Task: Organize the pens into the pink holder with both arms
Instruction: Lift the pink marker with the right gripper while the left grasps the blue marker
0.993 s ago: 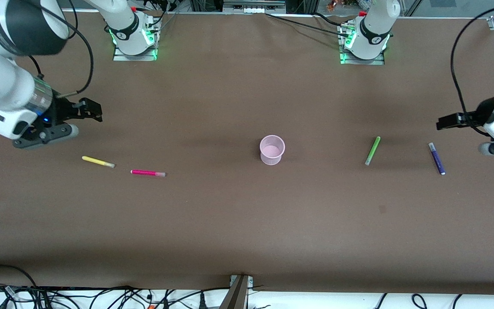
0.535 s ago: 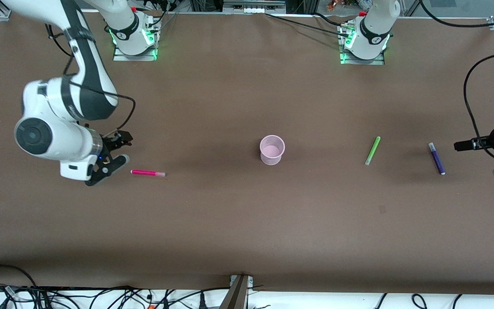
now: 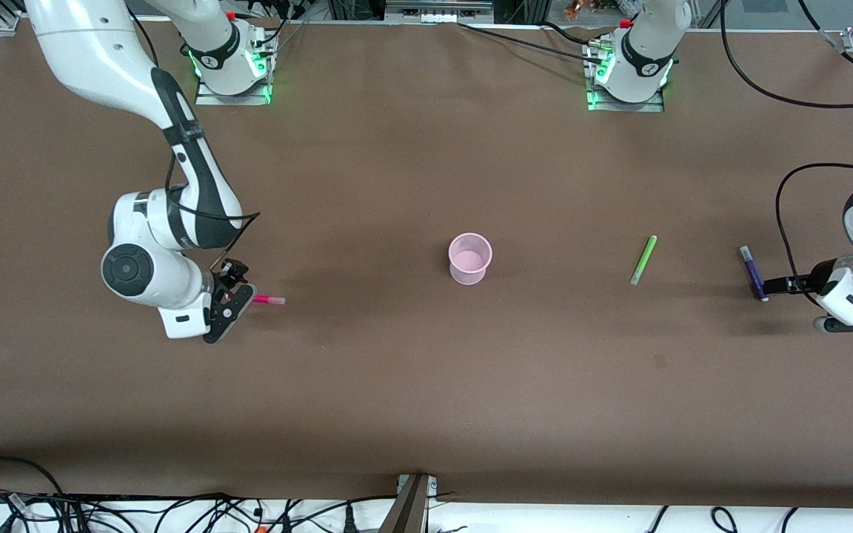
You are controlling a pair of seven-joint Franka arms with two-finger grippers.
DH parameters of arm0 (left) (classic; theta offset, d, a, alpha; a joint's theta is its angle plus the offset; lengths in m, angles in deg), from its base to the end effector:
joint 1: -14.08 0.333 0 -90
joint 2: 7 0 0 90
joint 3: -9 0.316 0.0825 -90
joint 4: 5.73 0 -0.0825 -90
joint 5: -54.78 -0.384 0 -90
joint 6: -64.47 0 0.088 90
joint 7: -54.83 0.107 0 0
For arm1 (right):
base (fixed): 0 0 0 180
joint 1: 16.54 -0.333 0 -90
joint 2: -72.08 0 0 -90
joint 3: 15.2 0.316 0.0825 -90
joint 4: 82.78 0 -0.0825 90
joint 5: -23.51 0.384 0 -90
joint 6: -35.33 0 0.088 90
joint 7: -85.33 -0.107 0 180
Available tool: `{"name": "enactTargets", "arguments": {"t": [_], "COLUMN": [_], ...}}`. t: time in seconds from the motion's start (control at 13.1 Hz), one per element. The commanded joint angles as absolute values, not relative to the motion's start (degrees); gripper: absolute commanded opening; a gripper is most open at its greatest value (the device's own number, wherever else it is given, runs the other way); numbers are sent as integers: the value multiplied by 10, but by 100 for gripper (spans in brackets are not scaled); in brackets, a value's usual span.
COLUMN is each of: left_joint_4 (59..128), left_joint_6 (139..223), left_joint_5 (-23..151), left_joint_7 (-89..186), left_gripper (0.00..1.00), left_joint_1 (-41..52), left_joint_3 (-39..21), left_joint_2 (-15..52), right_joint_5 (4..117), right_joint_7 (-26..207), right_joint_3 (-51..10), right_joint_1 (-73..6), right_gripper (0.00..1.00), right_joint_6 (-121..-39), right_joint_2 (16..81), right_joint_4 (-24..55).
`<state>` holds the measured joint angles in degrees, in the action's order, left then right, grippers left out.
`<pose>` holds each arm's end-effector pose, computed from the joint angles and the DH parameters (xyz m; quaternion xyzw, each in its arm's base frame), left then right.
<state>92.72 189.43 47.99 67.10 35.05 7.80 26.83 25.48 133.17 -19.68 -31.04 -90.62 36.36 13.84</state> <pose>0.6172 0.2278 0.2351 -0.9967 -0.0297 0.0722 0.0213 0.6553 0.1221 0.2286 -0.8762 -0.4788 0.0549 0.0084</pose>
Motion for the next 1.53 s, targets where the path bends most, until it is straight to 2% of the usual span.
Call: {"name": "enactTargets", "arguments": {"t": [0.0,0.08,0.15,0.23,0.31,0.38,0.46,0.61,0.69,0.76,1.07,1.3,1.45], "left_joint_4": [962,969,970,970,970,970,970,971,970,967,935,887,851], "left_joint_6": [1982,2004,2006,2005,2003,2003,2002,1989,1979,1968,1853,1782,1719], "left_joint_5": [470,470,470,470,470,471,471,471,474,476,479,480,479], "left_joint_7": [689,683,679,679,679,680,681,681,680,679,677,679,688], "left_gripper": [100,99,80,54,23,18,17,8,3,0,0,0,0], "left_joint_1": [368,368,368,368,368,369,369,369,369,369,359,360,360], "left_joint_3": [72,72,72,72,72,72,72,72,72,72,49,-13,-78], "left_joint_2": [289,296,298,300,302,308,311,311,311,307,263,244,240], "right_joint_5": [255,255,256,256,256,259,259,264,268,284,356,418,443], "right_joint_7": [1387,1398,1399,1404,1406,1405,1405,1397,1389,1360,1252,1163,1083], "right_joint_3": [-199,-199,-200,-200,-200,-200,-200,-200,-200,-200,-199,-199,-199], "right_joint_1": [-311,-310,-308,-307,-307,-307,-307,-307,-307,-306,-307,-310,-311], "right_gripper": [94,91,90,83,77,68,54,13,0,0,0,0,0], "right_joint_6": [-1008,-1034,-1038,-1035,-1035,-1035,-1034,-1034,-1022,-1002,-881,-752,-699], "right_joint_2": [367,367,367,371,374,374,374,374,375,376,387,385,383], "right_joint_4": [209,229,236,238,244,247,247,247,247,243,209,147,117]}}
